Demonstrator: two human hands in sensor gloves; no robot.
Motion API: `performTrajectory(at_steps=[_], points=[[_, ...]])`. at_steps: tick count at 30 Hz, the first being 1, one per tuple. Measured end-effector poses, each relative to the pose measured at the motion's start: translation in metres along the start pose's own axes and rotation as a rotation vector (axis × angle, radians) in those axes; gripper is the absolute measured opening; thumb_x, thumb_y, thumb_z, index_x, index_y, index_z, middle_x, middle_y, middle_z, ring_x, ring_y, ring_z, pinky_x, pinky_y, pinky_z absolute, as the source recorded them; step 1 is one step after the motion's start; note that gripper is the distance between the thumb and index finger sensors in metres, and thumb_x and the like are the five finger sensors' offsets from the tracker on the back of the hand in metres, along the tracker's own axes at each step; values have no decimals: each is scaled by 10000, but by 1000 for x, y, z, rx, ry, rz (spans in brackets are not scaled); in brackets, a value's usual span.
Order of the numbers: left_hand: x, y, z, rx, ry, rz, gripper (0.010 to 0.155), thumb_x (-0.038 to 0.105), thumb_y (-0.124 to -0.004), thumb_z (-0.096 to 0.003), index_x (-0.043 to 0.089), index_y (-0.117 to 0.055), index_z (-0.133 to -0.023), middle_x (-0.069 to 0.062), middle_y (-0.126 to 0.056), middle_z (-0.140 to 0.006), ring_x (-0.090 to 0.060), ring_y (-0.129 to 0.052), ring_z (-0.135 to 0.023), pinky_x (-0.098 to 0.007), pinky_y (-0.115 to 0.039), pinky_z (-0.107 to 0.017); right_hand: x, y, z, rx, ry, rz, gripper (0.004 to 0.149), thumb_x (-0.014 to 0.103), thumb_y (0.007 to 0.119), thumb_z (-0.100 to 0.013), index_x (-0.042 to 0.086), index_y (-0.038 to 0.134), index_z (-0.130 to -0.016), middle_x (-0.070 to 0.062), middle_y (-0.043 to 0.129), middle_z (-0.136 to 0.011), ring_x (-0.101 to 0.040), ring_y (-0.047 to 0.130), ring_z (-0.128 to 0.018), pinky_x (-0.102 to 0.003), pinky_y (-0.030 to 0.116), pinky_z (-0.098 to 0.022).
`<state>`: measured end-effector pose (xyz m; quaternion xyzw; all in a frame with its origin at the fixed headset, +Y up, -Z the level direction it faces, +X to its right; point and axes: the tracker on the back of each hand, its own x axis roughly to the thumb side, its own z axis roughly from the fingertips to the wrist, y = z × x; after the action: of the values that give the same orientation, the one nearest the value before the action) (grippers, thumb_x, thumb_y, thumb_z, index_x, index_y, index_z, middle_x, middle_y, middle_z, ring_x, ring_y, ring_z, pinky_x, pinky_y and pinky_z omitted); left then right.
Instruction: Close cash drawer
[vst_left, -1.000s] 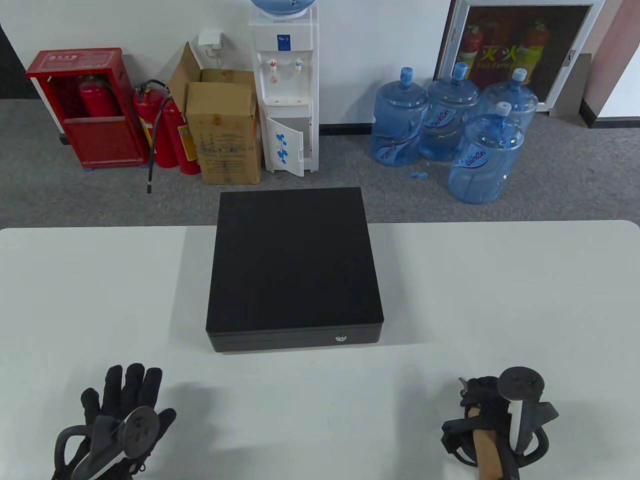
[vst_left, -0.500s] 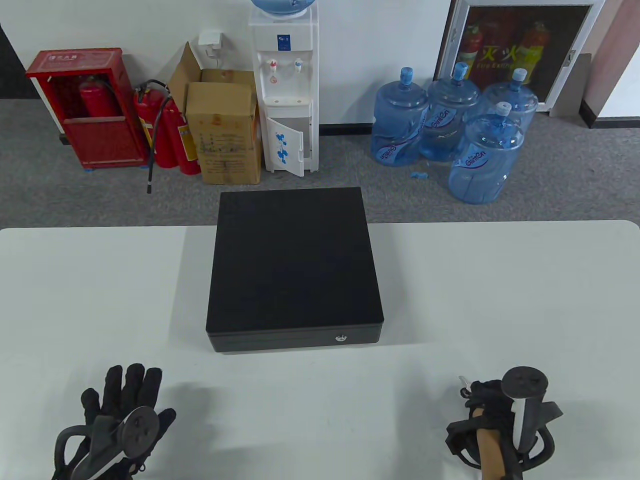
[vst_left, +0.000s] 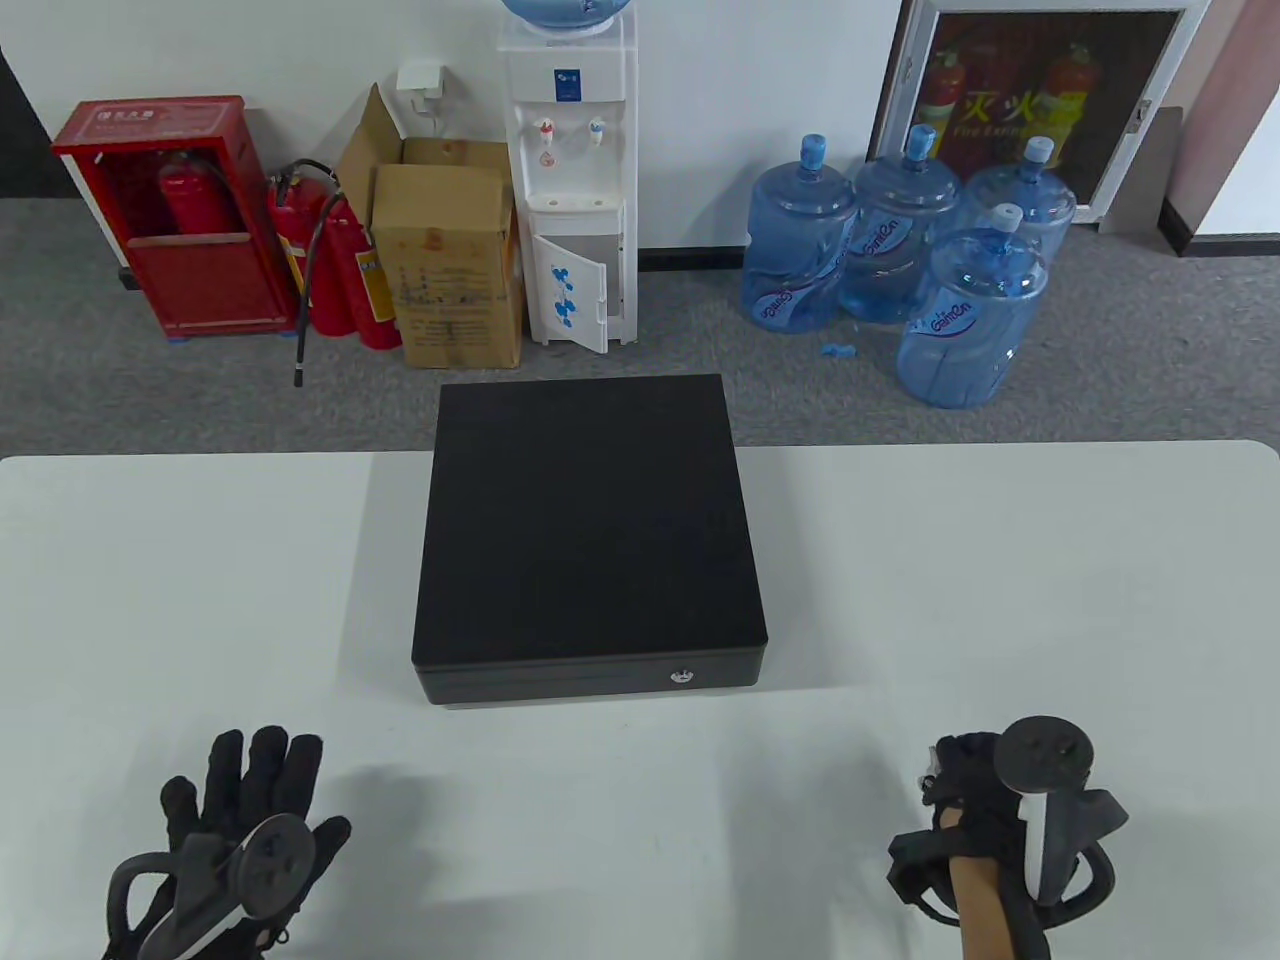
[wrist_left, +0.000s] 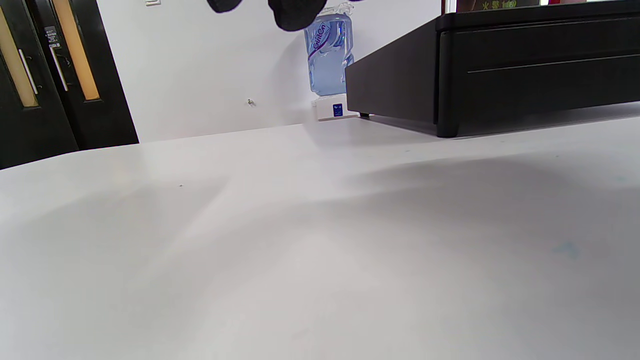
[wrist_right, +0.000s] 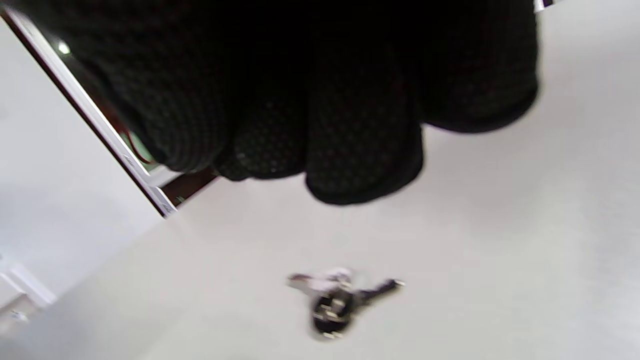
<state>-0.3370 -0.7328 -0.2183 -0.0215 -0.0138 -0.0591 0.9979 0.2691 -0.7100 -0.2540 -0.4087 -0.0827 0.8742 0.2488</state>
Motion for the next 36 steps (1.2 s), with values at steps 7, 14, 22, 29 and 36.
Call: performTrajectory(at_steps=[7, 14, 22, 29, 36], points=[[0, 0, 0, 2, -2, 1, 814, 691, -449, -503, 308, -236, -1189, -109, -340, -1301, -453, -283, -1196, -744, -334, -758, 42, -15, 36, -95, -242, 29, 404, 471, 870, -361, 333, 930, -735, 50, 1006, -748, -176, 1062, -572, -461, 860, -526], [-1, 1, 0, 11, 3, -5, 812, 691, -448, -503, 309, -236, -1188, -112, -338, -1301, -454, -279, -1195, -745, -333, -757, 79, -16, 82, -146, -523, 109, 530, 553, 756, -397, 340, 826, -877, 55, 868, -982, -206, 917, -880, -518, 738, -677], [-1, 2, 1, 28, 6, -14, 815, 691, -447, -503, 307, -231, -1189, -113, -329, -1301, -457, -273, -1194, -747, -329, -756, 98, 9, 125, -182, -734, 350, 748, 684, 584, -383, 386, 527, -1066, 91, 476, -1202, -190, 493, -1131, -591, 473, -775], [-1, 3, 2, 38, 8, -25, 816, 692, -446, -503, 307, -228, -1189, -114, -319, -1302, -459, -266, -1193, -749, -326, -755, 92, 45, 137, -61, -768, 403, 798, 742, 444, -361, 455, 311, -1094, 149, 207, -1215, -155, 222, -1142, -602, 257, -759], [-1, 3, 2, 37, 11, -35, 819, 693, -447, -502, 307, -227, -1190, -113, -319, -1302, -458, -266, -1193, -750, -326, -754, 78, 83, 140, -13, -798, 492, 803, 739, 431, -361, 450, 261, -1090, 144, 163, -1202, -154, 185, -1132, -607, 214, -738]])
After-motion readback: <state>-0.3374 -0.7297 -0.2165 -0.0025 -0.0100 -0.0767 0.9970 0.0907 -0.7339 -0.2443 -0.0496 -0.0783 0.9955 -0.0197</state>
